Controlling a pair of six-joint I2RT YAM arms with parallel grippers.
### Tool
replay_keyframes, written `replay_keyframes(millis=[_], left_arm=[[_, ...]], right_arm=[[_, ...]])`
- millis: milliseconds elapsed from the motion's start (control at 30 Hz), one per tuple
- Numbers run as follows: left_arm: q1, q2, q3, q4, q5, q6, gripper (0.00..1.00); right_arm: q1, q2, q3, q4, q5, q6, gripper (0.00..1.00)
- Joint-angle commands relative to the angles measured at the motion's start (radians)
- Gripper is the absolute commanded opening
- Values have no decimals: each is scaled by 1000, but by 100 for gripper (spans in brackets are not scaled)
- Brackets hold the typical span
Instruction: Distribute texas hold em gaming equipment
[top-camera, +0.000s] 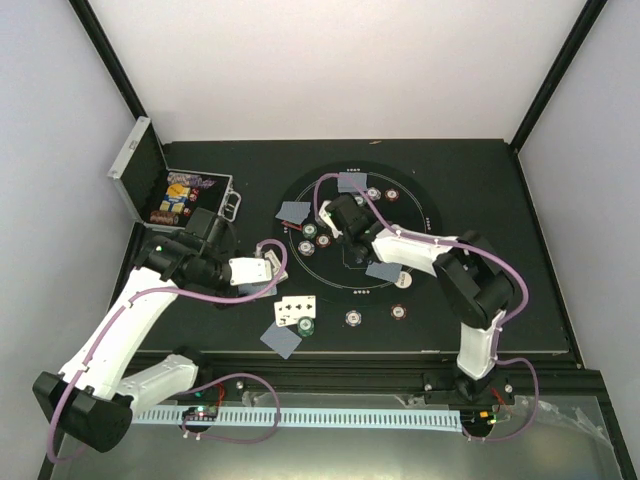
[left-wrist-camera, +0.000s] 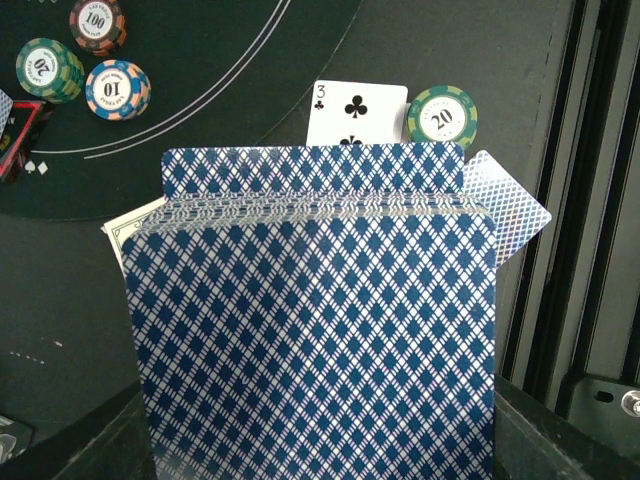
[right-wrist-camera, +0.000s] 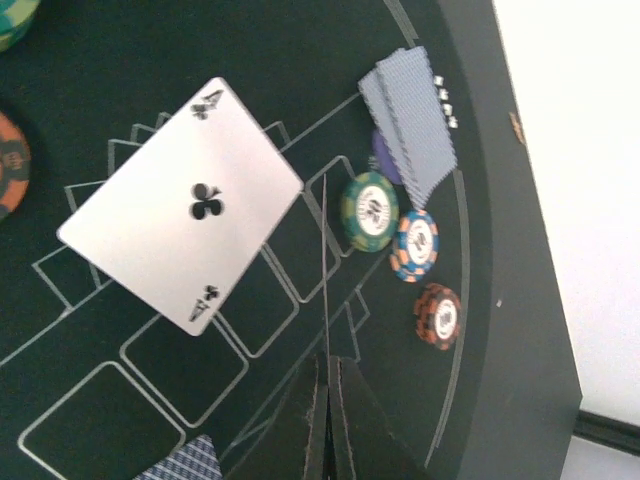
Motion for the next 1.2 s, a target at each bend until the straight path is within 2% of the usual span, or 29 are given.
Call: replay_keyframes(millis=[0,300,600,733,800,867,933,1000,1100,1167], left_arm=[[-5,7,41,-6,-1,-14,2],[-5,-2,39,-9,-25,-8,2],[-5,5,60,-20,-22,-3,2],[-5,2,61,-23,-17,-3,1],[-5,1,61,-26,-16,-4,2],[-5,-1,61,-29,-15,-2,2],[-5,-5,61,-29,-14,-3,1],[-5,-8,61,-30,-14,-1,2],[-5,-11,61,-29,-13,0,2],[-5,-14,62,-29,-11,-1,2]], right_arm=[[15,60,14,53,-19,-50,1],[24,133,10,98,13,-113,2],[34,74,-1,-9,-43,-46,42],[35,-2,-10,-24,-38,-7,45],[34,-52,2,-33,-30,36,51],[34,-114,21,-47,-29,94,53],[33,-184,36,-39,15,174,72],[29,-270,35,4,92,276,98],[-5,-382,61,-6,112,513,100],[-57,-437,106,-87,-82,637,100]])
